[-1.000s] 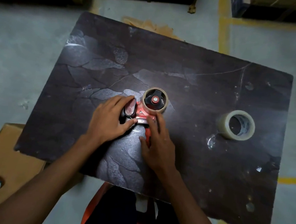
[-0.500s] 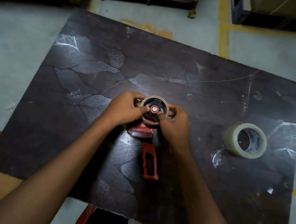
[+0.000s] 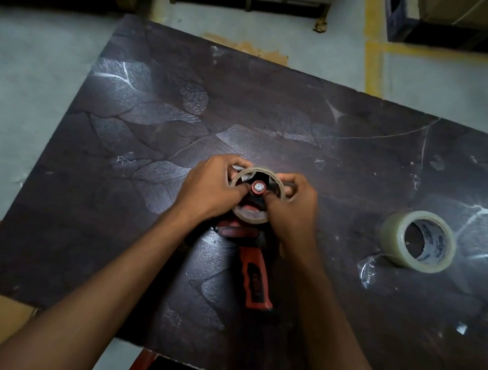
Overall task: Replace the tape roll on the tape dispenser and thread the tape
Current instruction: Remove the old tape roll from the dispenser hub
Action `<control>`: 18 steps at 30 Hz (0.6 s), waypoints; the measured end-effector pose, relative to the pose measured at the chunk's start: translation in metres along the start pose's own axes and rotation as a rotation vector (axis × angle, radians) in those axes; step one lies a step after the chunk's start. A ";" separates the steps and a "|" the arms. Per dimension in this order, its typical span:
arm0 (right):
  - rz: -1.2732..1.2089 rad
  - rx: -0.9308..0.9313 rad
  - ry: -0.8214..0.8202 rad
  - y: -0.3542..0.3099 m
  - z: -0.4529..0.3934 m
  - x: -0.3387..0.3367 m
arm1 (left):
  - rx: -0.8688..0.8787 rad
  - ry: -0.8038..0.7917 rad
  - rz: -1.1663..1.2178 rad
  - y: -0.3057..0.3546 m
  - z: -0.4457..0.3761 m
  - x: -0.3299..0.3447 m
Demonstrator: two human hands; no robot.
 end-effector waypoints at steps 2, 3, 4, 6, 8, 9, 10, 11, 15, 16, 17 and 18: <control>-0.029 0.020 -0.017 0.003 0.000 -0.003 | 0.013 -0.021 0.028 -0.003 0.002 0.001; -0.058 0.030 -0.032 0.003 0.000 -0.005 | 0.020 -0.042 0.050 -0.005 0.004 0.003; -0.088 0.042 -0.055 0.004 0.001 -0.006 | 0.028 -0.067 0.086 -0.007 0.006 0.005; -0.143 0.064 -0.096 0.005 0.004 -0.007 | 0.041 -0.105 0.200 -0.012 0.009 0.008; -0.157 0.063 -0.113 0.005 0.006 -0.007 | 0.053 -0.099 0.294 -0.014 0.009 0.008; -0.154 0.052 -0.112 0.004 0.006 -0.007 | 0.064 -0.086 0.316 -0.013 0.009 0.006; -0.156 0.040 -0.114 0.003 0.007 -0.007 | 0.074 -0.077 0.333 -0.012 0.010 0.005; -0.170 0.032 -0.121 0.002 0.007 -0.007 | 0.085 -0.074 0.352 -0.010 0.011 0.003; -0.272 0.007 -0.136 -0.005 0.008 -0.010 | 0.134 -0.108 0.490 -0.007 0.016 -0.001; -0.298 -0.010 -0.125 -0.007 0.008 -0.011 | 0.146 -0.118 0.513 -0.007 0.017 -0.001; -0.328 -0.028 -0.106 -0.008 0.009 -0.013 | 0.157 -0.126 0.525 -0.008 0.018 -0.001; -0.361 -0.042 -0.080 -0.009 0.010 -0.015 | 0.167 -0.132 0.526 -0.008 0.020 0.000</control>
Point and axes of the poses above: each hand's wrist, its own z-axis away from the middle knuckle, its own x-axis out of the palm, y = z × x, the point moved 10 cm from there along -z, towards the middle knuckle, and after that the axes turned 5 degrees about -z, right-handed, at the moved point
